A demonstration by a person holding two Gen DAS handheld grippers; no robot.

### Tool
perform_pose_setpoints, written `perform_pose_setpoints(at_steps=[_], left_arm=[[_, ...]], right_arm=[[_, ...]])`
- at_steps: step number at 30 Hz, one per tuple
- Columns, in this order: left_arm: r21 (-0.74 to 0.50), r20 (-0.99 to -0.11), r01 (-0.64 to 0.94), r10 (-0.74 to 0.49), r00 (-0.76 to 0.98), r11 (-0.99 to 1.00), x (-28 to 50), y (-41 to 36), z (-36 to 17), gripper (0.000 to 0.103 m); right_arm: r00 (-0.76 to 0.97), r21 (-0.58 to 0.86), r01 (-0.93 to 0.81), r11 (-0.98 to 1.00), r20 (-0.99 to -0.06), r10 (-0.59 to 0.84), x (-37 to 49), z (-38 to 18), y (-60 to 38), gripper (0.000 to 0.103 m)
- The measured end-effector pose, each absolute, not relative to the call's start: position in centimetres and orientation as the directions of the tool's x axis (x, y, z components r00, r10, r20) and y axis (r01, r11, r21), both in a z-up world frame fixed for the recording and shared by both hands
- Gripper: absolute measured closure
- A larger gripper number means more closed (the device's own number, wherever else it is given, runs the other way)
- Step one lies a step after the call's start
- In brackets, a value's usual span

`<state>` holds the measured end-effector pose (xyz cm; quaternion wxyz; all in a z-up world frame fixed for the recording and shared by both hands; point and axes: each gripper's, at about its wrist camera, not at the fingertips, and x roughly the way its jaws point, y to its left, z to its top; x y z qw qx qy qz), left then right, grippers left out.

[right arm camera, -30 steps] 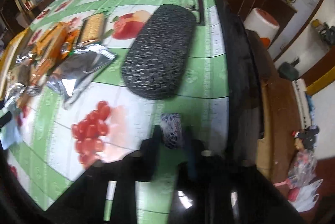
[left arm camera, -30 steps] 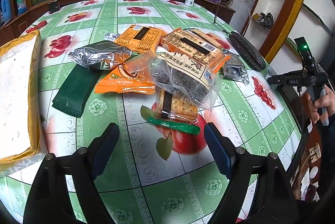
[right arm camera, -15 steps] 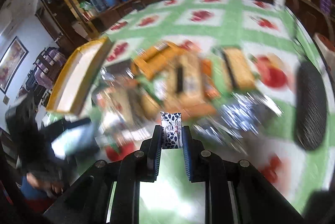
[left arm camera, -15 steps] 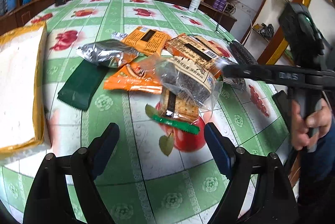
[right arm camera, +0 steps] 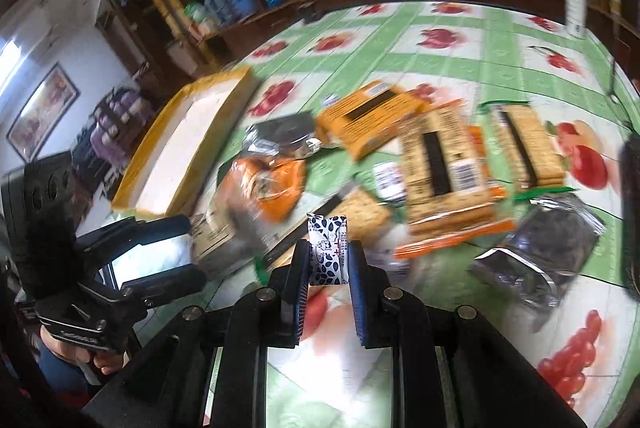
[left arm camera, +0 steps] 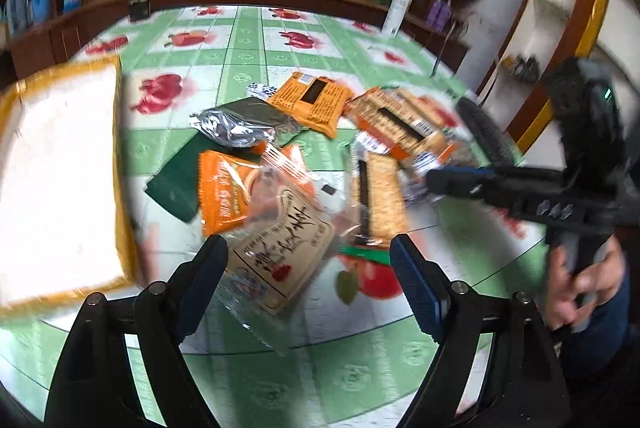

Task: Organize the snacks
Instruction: 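Lift the clear bag with left gripper toward the tray while right gripper carries the small packet there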

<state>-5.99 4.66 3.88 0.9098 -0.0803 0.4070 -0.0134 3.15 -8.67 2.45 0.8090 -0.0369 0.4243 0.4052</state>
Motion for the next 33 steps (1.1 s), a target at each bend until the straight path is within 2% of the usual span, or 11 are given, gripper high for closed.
perform_pose_setpoints(at_steps=[7, 9, 14, 15, 16, 21, 33], left_arm=[[0.071, -0.77, -0.002, 0.056, 0.635, 0.997, -4.6, 3.6, 2.6, 0.019], [0.101, -0.787, 0.012, 0.073, 0.613, 0.995, -3.9, 3.5, 2.0, 0.019], [0.021, -0.805, -0.008, 0.022, 0.593, 1.0, -3.5, 4.4, 0.4, 0.021], [0.021, -0.799, -0.018, 0.028, 0.601, 1.0, -3.7, 4.4, 0.4, 0.031], [0.023, -0.793, -0.024, 0.033, 0.608, 0.999, -3.9, 4.4, 0.6, 0.036], [-0.011, -0.779, -0.061, 0.03, 0.626, 0.998, -4.6, 4.8, 0.8, 0.038], [-0.1, -0.711, -0.03, -0.05, 0.701, 0.994, -6.1, 4.4, 3.8, 0.038]], right_arm=[[0.288, 0.364, -0.661, 0.656, -0.685, 0.67, 3.3, 1.7, -10.4, 0.084], [0.283, 0.369, -0.667, 0.648, -0.679, 0.678, 3.0, 1.7, -10.6, 0.084], [0.278, 0.377, -0.675, 0.634, -0.665, 0.693, 2.4, 2.0, -11.0, 0.084], [0.276, 0.38, -0.676, 0.631, -0.664, 0.695, 2.2, 2.0, -11.0, 0.084], [0.274, 0.38, -0.677, 0.63, -0.664, 0.695, 2.1, 2.0, -11.0, 0.084], [0.263, 0.381, -0.682, 0.624, -0.668, 0.696, 1.6, 1.9, -10.8, 0.084], [0.261, 0.374, -0.689, 0.621, -0.671, 0.694, 0.7, 1.8, -9.2, 0.084]])
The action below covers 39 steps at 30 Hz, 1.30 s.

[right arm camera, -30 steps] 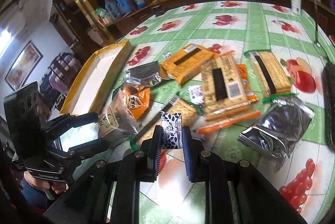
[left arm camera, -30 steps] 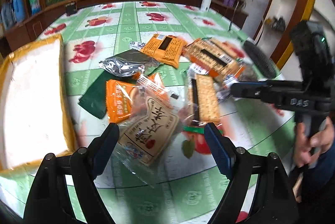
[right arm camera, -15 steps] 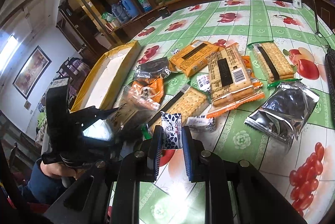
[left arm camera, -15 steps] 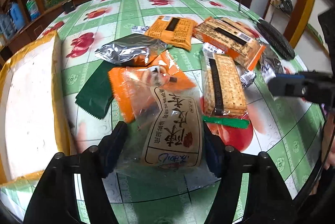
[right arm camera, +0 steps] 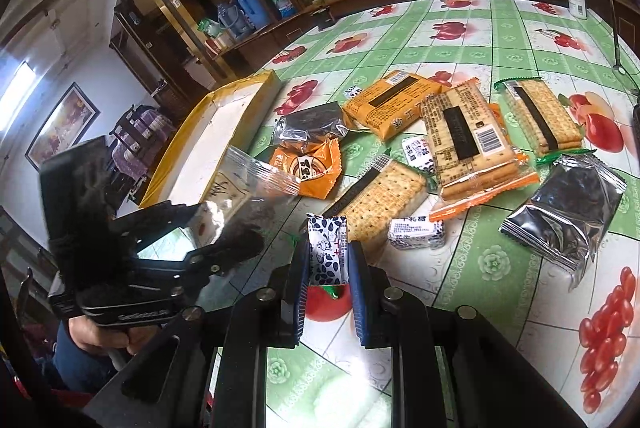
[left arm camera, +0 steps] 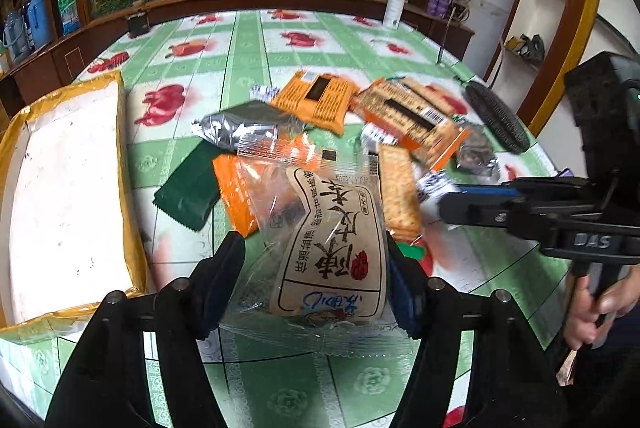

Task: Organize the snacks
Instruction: 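Lift the clear bag with left gripper toward the tray while right gripper carries the small packet there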

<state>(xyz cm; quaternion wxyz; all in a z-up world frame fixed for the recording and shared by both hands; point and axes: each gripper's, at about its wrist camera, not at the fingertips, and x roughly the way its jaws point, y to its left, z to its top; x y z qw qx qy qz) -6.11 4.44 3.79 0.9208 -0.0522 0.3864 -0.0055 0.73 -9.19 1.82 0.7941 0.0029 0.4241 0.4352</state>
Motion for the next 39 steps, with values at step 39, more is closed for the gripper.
perform_pose_setpoints(at_steps=[39], left_arm=[[-0.191, -0.64, -0.191, 0.026, 0.768, 0.963, -7.4, 14.3, 7.4, 0.037]], right_arm=[[0.221, 0.328, -0.756, 0.567, -0.687, 0.692, 1.7, 4.2, -1.0, 0.084]])
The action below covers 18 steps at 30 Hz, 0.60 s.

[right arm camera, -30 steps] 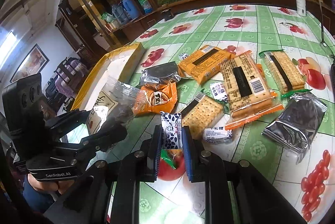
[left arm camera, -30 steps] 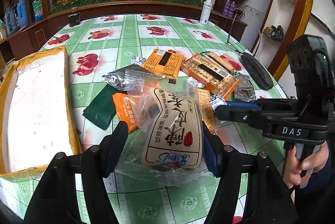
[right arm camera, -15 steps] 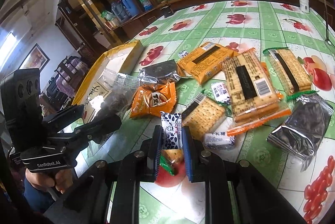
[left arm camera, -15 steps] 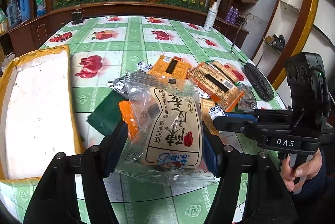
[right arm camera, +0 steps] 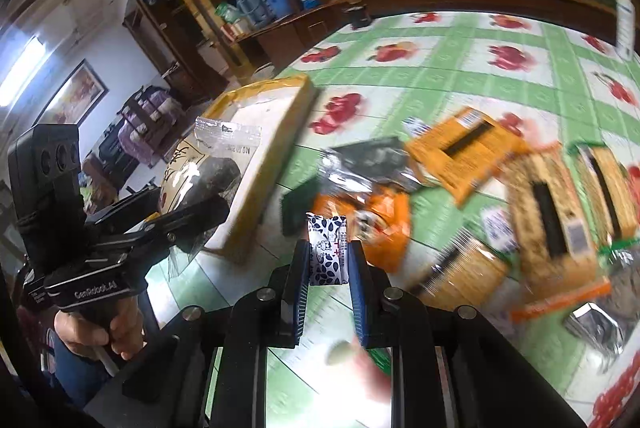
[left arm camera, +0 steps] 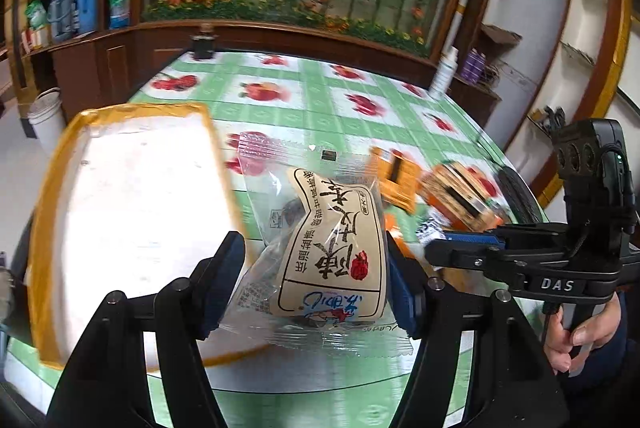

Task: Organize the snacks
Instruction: 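Lift the clear bag with left gripper toward the tray while right gripper carries the small packet there, then open left gripper to drop the clear bag in the tray while right gripper releases the small packet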

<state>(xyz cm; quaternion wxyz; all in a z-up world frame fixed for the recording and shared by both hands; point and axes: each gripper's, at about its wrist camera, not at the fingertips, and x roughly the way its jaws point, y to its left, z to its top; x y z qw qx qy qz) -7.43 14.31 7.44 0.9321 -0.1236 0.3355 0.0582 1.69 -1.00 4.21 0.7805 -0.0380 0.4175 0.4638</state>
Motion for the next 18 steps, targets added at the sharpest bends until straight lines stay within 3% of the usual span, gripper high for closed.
perform_pose_setpoints(at_steps=[12, 18], left_arm=[[-0.141, -0.68, -0.371, 0.183, 0.71, 0.918, -6.2, 24.1, 6.7, 0.037], [-0.147, -0.74, -0.44, 0.197, 0.644, 0.886, -3.7, 29.1, 4.9, 0.037]], right_arm=[[0.164, 0.293, -0.82, 0.492, -0.703, 0.692, 2.4, 7.3, 10.8, 0.084], [0.171, 0.255, -0.825, 0.505, -0.739, 0.652, 5.1, 6.8, 18.8, 0.084]])
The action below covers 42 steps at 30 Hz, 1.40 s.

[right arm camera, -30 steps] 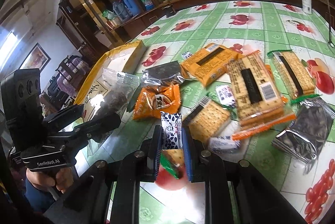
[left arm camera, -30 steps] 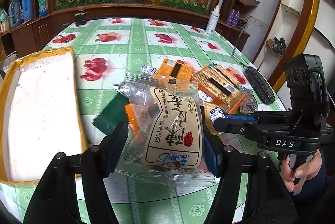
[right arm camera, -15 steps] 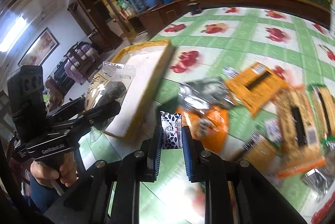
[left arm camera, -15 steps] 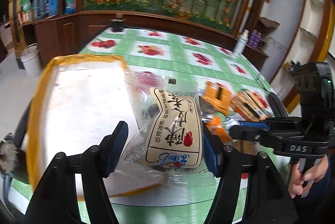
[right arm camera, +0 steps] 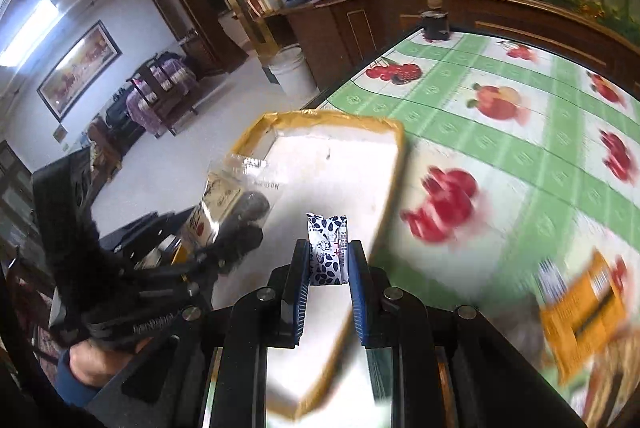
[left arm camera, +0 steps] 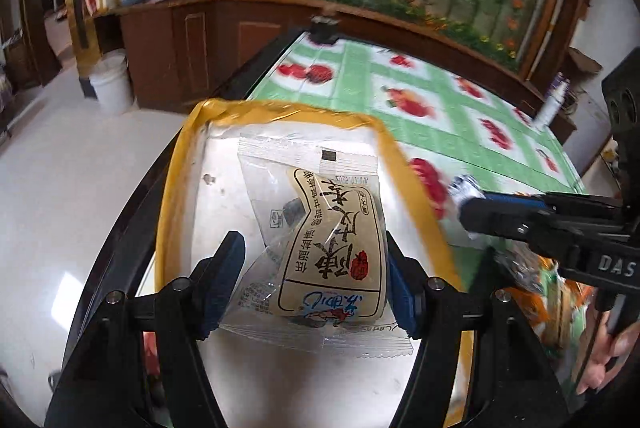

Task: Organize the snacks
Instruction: 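Open left gripper to drop the clear bag in the tray while right gripper releases the small packet, then grasp the dark green packet with left gripper while right gripper grasps an orange packet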

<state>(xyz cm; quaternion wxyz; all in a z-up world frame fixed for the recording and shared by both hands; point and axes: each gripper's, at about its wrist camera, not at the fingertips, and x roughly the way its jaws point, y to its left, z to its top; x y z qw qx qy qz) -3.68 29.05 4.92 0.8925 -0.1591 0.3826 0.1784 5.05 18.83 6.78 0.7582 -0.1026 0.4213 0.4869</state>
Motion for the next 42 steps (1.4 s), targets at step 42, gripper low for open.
perform_pose_setpoints(at_steps=[42], left_arm=[[-0.231, -0.691, -0.241, 0.015, 0.722, 0.943, -8.1, 19.1, 7.9, 0.037]], right_arm=[[0.194, 0.033, -0.874, 0.485, -0.891, 0.41, 6.0, 0.0, 12.6, 0.069]])
